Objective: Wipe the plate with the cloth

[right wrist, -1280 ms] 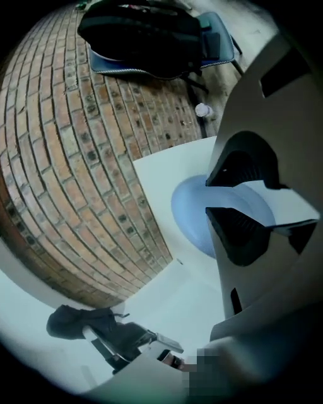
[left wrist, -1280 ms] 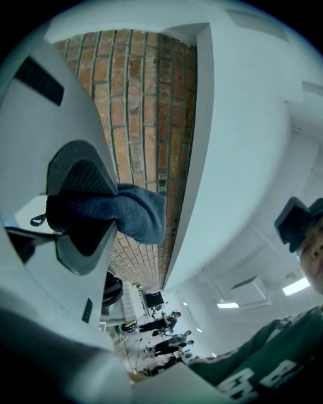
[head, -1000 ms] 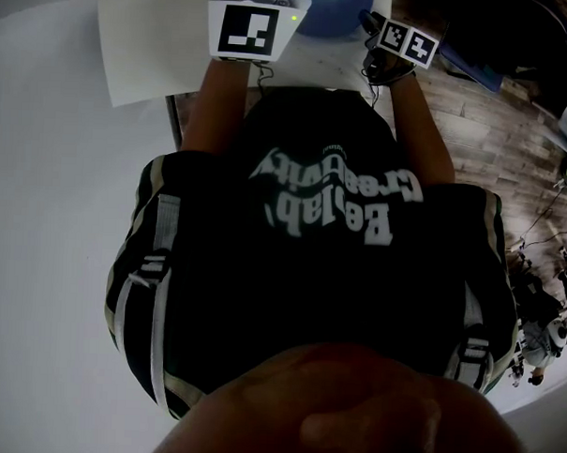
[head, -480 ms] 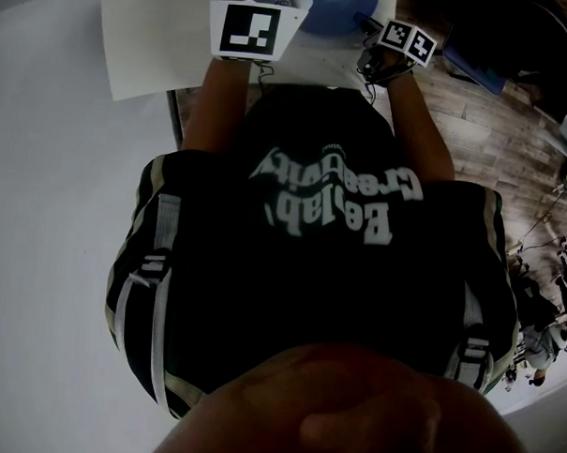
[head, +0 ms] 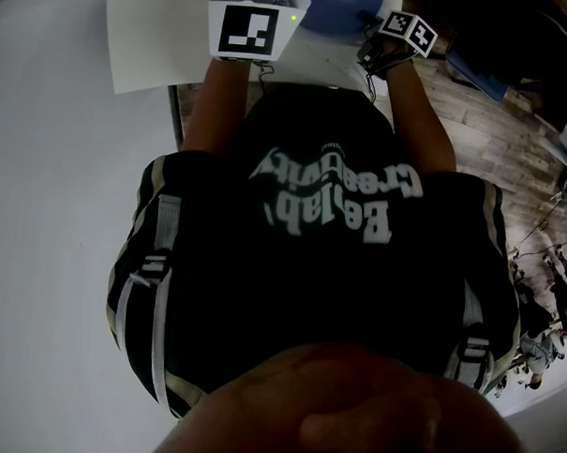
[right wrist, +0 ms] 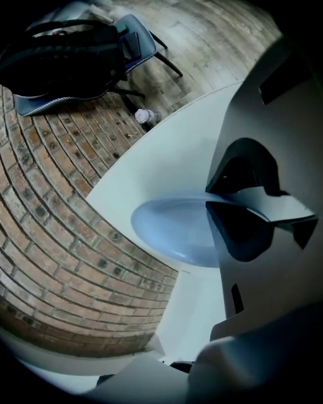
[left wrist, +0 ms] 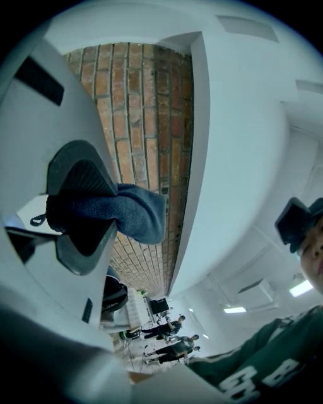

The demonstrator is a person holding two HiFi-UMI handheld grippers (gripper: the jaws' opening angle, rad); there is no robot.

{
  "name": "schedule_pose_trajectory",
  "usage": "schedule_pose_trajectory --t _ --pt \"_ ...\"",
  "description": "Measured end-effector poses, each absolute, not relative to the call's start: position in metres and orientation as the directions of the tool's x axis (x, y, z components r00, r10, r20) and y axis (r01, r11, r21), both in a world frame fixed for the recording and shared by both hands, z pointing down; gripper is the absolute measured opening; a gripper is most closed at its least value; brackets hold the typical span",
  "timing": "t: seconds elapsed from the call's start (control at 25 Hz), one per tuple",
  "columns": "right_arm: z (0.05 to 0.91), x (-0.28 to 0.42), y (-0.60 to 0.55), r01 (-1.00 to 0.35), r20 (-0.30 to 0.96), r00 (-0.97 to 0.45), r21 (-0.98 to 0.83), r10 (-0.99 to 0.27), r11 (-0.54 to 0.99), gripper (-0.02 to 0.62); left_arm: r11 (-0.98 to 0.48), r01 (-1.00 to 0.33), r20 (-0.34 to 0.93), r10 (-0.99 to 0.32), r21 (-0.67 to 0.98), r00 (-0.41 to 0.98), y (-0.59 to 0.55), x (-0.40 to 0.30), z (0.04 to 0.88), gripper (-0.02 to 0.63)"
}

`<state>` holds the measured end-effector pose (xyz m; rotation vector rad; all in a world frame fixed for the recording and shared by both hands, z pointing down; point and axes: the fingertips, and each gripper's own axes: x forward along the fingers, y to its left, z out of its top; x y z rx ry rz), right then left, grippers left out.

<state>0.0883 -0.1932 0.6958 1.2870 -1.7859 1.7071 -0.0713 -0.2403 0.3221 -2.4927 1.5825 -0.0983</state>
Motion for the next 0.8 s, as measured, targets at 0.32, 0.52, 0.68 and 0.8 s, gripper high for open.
schedule_pose_trajectory --t 0.32,0.52,0.68,0.8 --pt "0.669 0.092 -0.210 -0.795 0.721 -0.533 -0.605 -0.443 -0.029 0.009 -0.405 -0.896 -0.051 -0.906 -0.184 0.420 -0.238 -0.075 0.319 0.104" --pt "0.622 0.098 -0.237 -0.832 0.663 -0.509 -0.542 -0.549 0.117 0.009 -0.409 -0.893 -0.047 -0.904 -0.191 0.424 -0.237 -0.072 0.321 0.104" --pt "0.571 0.099 -0.260 -0.828 0.576 -0.512 -0.529 -0.637 0.188 0.009 -0.422 -0.885 -0.060 -0.896 -0.198 0.440 -0.235 -0.065 0.313 0.104" --pt "0.529 0.100 -0.273 -0.826 0.504 -0.510 -0.514 -0.697 0.232 0.009 -0.432 -0.878 -0.071 -0.889 -0.206 0.453 -0.233 -0.058 0.307 0.104"
